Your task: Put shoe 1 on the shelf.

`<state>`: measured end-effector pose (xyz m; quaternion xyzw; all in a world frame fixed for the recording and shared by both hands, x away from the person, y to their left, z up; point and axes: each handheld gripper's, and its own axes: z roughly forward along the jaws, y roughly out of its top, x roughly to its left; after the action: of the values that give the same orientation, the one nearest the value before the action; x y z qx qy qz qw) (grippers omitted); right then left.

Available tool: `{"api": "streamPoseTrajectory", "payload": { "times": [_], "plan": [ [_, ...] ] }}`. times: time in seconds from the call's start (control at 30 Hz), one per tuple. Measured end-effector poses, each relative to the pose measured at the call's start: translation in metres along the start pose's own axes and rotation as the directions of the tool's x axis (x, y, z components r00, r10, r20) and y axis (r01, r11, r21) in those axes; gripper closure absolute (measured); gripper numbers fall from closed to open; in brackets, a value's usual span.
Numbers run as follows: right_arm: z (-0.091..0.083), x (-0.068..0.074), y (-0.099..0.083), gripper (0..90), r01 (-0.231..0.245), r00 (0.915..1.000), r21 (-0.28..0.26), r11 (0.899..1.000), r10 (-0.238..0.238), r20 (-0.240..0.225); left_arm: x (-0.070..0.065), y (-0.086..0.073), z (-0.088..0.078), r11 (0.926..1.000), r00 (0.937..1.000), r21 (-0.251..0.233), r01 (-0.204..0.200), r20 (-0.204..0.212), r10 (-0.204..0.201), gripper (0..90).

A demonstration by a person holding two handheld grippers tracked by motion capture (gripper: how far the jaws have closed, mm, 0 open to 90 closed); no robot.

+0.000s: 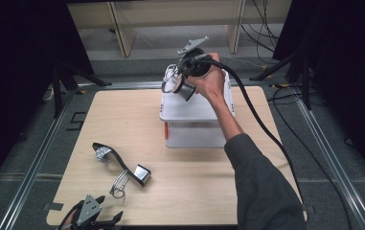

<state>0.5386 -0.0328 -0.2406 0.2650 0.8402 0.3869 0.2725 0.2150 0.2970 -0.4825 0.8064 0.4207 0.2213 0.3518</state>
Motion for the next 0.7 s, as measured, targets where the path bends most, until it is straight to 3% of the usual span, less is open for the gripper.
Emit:
{"api": "streamPoseTrajectory", "payload": {
  "times": [0.07, 0.1, 0.23, 0.33, 0.4, 0.43, 0.57, 0.7],
  "plan": [
    [0.0, 0.001, -0.001, 86.8, 0.02, 0.9998, -0.002, 1.0, -0.02, 0.0, 0.0, 0.0, 0.0, 1.0, 1.0, -0.003, 0.002, -0.001, -0.002, 17.7],
    [-0.001, 0.002, -0.005, 86.7, -0.008, 0.9998, 0.001, 1.0, 0.008, -0.018, 0.0, 0.0, 0.0, 1.0, 1.0, -0.002, 0.002, -0.001, -0.002, 17.7],
    [-0.002, 0.001, -0.01, 86.5, 0.007, 0.9992, 0.013, 1.0, -0.006, -0.039, 0.0, 0.0, 0.0, 1.0, 1.0, -0.003, 0.0, -0.002, 0.0, 17.7],
    [-0.003, 0.003, -0.015, 86.1, -0.011, 0.9992, 0.038, 0.999, 0.013, -0.039, 0.0, 0.0, 0.001, 1.0, 1.0, -0.003, 0.005, -0.001, -0.005, 17.7],
    [-0.003, 0.001, -0.018, 86.1, 0.003, 0.9987, 0.028, 1.0, -0.001, -0.051, 0.0, 0.0, 0.0, 1.0, 1.0, -0.003, 0.001, -0.002, -0.001, 17.7],
    [-0.003, 0.001, -0.02, 86.1, -0.017, 0.9979, 0.042, 0.999, 0.02, -0.061, 0.0, 0.0, 0.0, 1.0, 1.0, -0.003, 0.003, -0.002, -0.003, 17.7],
    [-0.004, 0.0, -0.027, 86.0, -0.003, 0.9982, 0.065, 0.998, 0.007, -0.06, 0.0, 0.0, 0.0, 1.0, 1.0, -0.003, 0.001, -0.003, -0.001, 17.7],
    [-0.005, -0.003, -0.034, 85.6, -0.029, 0.9971, 0.072, 0.997, 0.034, -0.068, 0.0, 0.0, 0.0, 1.0, 1.0, -0.004, 0.007, -0.001, -0.007, 17.7]
  ]
}}
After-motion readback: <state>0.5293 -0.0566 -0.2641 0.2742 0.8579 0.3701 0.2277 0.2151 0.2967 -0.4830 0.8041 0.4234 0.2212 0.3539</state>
